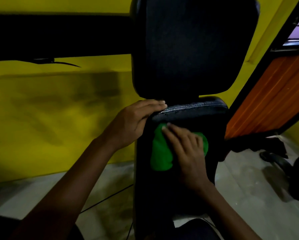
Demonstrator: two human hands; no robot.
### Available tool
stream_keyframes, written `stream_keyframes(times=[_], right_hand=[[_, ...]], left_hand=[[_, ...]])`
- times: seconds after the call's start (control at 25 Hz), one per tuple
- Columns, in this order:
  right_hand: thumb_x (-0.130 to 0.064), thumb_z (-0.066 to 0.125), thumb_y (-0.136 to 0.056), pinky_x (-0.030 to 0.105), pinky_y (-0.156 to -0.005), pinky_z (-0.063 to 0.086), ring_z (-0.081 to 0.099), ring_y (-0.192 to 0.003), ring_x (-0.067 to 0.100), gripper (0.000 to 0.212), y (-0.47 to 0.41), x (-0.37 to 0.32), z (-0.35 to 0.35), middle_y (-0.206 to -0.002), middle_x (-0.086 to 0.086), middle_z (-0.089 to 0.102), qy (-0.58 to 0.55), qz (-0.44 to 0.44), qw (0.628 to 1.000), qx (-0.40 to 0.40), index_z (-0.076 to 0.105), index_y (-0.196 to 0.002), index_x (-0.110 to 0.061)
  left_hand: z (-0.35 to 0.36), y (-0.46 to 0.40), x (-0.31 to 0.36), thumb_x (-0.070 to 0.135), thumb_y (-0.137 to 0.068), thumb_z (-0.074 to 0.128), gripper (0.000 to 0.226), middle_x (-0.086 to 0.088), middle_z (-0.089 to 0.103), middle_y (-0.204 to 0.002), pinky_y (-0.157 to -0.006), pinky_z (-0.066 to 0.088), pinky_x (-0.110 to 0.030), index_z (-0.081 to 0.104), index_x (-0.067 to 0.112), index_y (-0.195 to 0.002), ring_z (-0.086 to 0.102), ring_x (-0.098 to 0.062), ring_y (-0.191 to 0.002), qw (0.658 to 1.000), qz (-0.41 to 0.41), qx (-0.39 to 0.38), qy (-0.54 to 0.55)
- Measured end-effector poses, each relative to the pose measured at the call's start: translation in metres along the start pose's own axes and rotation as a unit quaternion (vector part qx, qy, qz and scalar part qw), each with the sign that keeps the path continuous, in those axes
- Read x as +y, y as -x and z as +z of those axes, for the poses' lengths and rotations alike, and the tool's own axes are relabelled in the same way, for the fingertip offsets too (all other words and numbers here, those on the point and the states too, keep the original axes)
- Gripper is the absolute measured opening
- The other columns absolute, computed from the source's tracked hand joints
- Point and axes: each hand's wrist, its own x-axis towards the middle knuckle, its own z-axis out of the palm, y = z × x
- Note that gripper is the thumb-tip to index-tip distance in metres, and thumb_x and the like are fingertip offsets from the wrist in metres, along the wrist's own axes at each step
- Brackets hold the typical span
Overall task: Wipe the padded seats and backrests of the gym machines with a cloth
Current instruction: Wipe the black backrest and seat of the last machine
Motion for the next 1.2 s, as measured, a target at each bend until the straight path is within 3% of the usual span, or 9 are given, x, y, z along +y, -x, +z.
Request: stream_keyframes(times=[0.08,0.12,0.28,0.48,0.68,0.84,0.92,1.08,1.2], right_hand=[[-0.029,0.073,-0.075,0.039,-0.088,0.033,0.043,-0.117,0.027,0.074,-0.022,-0.004,-0.001,-0.142,0.002,0.035,-0.027,0.079,0.996,0.043,0.036,-0.138,-0.016],[-0.029,0.068,-0.078,0.039,-0.088,0.033,0.043,-0.117,0.027,0.069,-0.019,-0.009,0.001,-0.142,0.002,0.035,-0.024,0.073,0.996,0.053,0.036,-0.138,-0.016],[-0.032,0.032,-0.098,0.041,-0.087,0.036,0.045,-0.116,0.027,0.044,0.015,-0.011,0.004,-0.144,0.002,0.035,0.027,-0.091,0.995,-0.029,0.038,-0.139,-0.016],[-0.031,0.064,-0.083,0.041,-0.09,0.034,0.044,-0.12,0.027,0.066,-0.016,-0.013,0.0,-0.145,0.001,0.035,-0.004,0.012,0.999,0.036,0.037,-0.14,-0.017],[-0.033,0.033,-0.097,0.043,-0.088,0.035,0.049,-0.116,0.029,0.046,0.038,-0.024,0.017,-0.145,0.002,0.038,0.058,-0.17,0.981,-0.072,0.039,-0.14,-0.017],[-0.032,0.041,-0.095,0.043,-0.091,0.036,0.046,-0.119,0.028,0.047,0.005,-0.026,0.013,-0.143,0.002,0.039,0.042,-0.081,0.996,0.012,0.041,-0.14,-0.016],[-0.03,0.045,-0.094,0.043,-0.091,0.035,0.045,-0.119,0.029,0.048,0.01,-0.031,0.019,-0.144,0.001,0.038,0.044,-0.08,0.996,0.025,0.041,-0.14,-0.017],[-0.029,0.036,-0.097,0.044,-0.088,0.036,0.046,-0.116,0.03,0.044,0.057,-0.032,0.032,-0.143,0.002,0.044,0.073,-0.23,0.968,-0.073,0.042,-0.139,-0.016],[-0.03,0.037,-0.097,0.043,-0.088,0.037,0.048,-0.115,0.03,0.045,0.047,-0.031,0.03,-0.141,0.003,0.046,0.074,-0.18,0.98,-0.035,0.042,-0.139,-0.015]], left_hand=[[-0.002,-0.001,0.0,-0.007,-0.082,0.039,0.054,-0.003,0.054,-0.136,-0.11,0.032,-0.021,0.057,0.01,-0.129,0.045,-0.012,-0.13,1.0,-0.007,-0.01,0.004],[-0.002,-0.002,0.0,-0.006,-0.084,0.039,0.051,-0.003,0.054,-0.135,-0.109,0.034,-0.022,0.057,0.011,-0.129,0.046,-0.012,-0.129,1.0,-0.007,-0.012,0.004],[-0.006,-0.005,-0.004,0.005,-0.095,0.04,0.037,-0.002,0.055,-0.133,-0.106,0.039,-0.027,0.058,0.011,-0.127,0.048,-0.011,-0.127,0.999,0.032,-0.032,-0.011],[-0.008,-0.006,-0.008,0.011,-0.086,0.034,0.048,-0.006,0.055,-0.135,-0.109,0.036,-0.026,0.058,0.008,-0.127,0.047,-0.014,-0.129,0.998,0.047,-0.033,0.01],[-0.004,-0.005,-0.013,0.01,-0.095,0.047,0.034,-0.007,0.056,-0.135,-0.107,0.038,-0.026,0.06,0.008,-0.126,0.049,-0.015,-0.127,0.998,0.065,-0.021,-0.01],[-0.005,-0.004,-0.013,0.015,-0.096,0.05,0.036,-0.008,0.052,-0.139,-0.107,0.039,-0.03,0.057,0.008,-0.13,0.048,-0.019,-0.129,0.994,0.087,-0.026,-0.059],[-0.004,-0.005,-0.013,0.017,-0.096,0.047,0.038,-0.011,0.05,-0.14,-0.107,0.038,-0.036,0.055,0.005,-0.131,0.046,-0.025,-0.131,0.983,0.137,-0.035,-0.116],[0.003,-0.002,-0.013,0.016,-0.097,0.046,0.039,-0.015,0.043,-0.145,-0.111,0.033,-0.044,0.052,0.004,-0.134,0.037,-0.033,-0.137,0.936,0.239,-0.06,-0.251],[0.009,-0.001,-0.01,0.019,-0.097,0.05,0.046,-0.015,0.038,-0.149,-0.114,0.025,-0.048,0.045,0.003,-0.139,0.031,-0.032,-0.14,0.903,0.263,-0.078,-0.33]])
